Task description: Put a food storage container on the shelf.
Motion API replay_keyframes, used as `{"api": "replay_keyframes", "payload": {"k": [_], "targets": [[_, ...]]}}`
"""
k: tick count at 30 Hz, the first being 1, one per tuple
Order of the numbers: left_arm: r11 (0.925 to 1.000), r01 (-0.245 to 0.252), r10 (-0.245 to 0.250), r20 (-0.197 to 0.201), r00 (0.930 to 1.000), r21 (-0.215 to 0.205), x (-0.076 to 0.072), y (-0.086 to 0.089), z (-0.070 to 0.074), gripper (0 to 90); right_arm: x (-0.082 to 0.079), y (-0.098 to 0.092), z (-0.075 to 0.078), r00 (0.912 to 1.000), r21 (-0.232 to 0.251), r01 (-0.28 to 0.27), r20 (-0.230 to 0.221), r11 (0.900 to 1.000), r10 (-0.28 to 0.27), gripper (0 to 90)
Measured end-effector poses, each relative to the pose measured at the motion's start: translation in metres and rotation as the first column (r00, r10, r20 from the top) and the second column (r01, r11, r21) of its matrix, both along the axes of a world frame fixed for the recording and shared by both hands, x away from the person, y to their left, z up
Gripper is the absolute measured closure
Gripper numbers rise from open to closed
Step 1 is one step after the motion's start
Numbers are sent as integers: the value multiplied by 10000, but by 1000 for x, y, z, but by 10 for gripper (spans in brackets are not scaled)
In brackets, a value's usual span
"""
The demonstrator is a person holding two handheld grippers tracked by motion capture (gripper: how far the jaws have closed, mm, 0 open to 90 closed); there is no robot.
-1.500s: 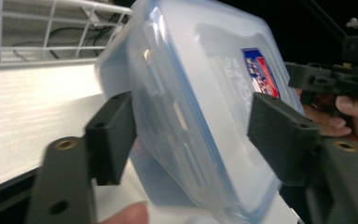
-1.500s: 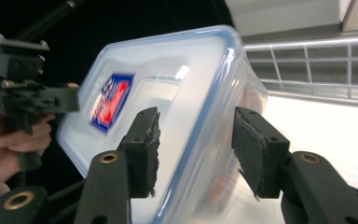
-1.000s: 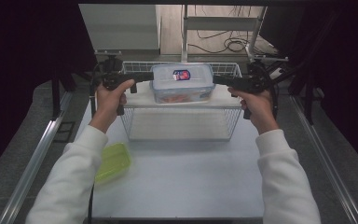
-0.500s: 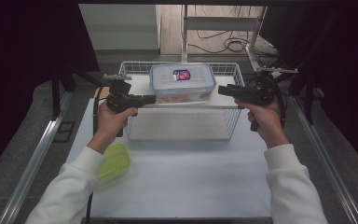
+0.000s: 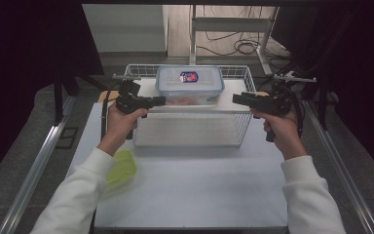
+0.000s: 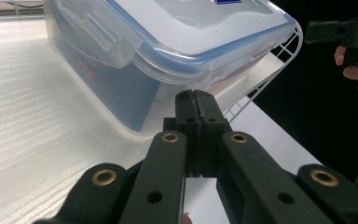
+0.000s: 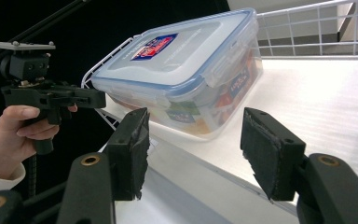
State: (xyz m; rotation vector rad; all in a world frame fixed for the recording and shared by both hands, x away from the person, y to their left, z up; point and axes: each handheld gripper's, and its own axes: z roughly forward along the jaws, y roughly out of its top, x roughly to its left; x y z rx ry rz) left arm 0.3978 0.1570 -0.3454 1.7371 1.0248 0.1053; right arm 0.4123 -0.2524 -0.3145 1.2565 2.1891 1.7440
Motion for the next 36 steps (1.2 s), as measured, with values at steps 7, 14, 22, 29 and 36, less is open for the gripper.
{"api": "replay_keyframes", "payload": {"k": [7, 14, 22, 29, 36], "targets": [[10000, -6, 6, -1, 10000, 99, -5, -1, 2, 895, -5, 0, -2, 9999, -47, -98, 31, 9999, 98, 421], [9996, -237, 237, 52, 9997, -134, -31, 12, -1, 900, -20, 1, -8, 9989, -113, -414, 223, 9991, 417, 419], [9995, -211, 216, 247, 9995, -218, -77, 23, -14, 830, -41, 0, -33, 9979, -491, -617, 145, 9969, 625, 392], [9995, -202, 197, 195, 9996, 248, -112, 22, -33, 424, -63, 2, -70, 9956, -497, -941, -64, 9943, 939, 365], [9981, 142, -134, -139, 9998, 601, -132, 19, -66, 297, -82, 2, -102, 9923, -707, -1183, -447, 9905, 1154, 355]]}}
